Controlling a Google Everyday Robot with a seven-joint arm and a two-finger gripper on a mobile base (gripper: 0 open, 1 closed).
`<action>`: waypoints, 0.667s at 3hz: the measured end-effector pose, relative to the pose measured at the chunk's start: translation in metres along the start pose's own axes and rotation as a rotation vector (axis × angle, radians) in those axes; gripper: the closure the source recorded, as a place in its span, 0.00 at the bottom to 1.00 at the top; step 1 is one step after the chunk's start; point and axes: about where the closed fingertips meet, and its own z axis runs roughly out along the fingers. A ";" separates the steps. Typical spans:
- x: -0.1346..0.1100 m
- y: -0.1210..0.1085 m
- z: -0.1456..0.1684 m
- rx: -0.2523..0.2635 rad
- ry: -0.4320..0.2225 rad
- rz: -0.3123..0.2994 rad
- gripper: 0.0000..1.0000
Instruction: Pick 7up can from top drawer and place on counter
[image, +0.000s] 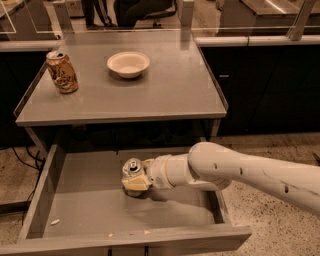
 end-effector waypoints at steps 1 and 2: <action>0.001 0.001 0.000 -0.001 0.001 0.001 1.00; 0.003 0.004 -0.004 -0.010 0.005 0.019 1.00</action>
Offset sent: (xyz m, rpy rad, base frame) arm -0.0111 -0.0106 0.0030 0.0096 0.0480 -0.0087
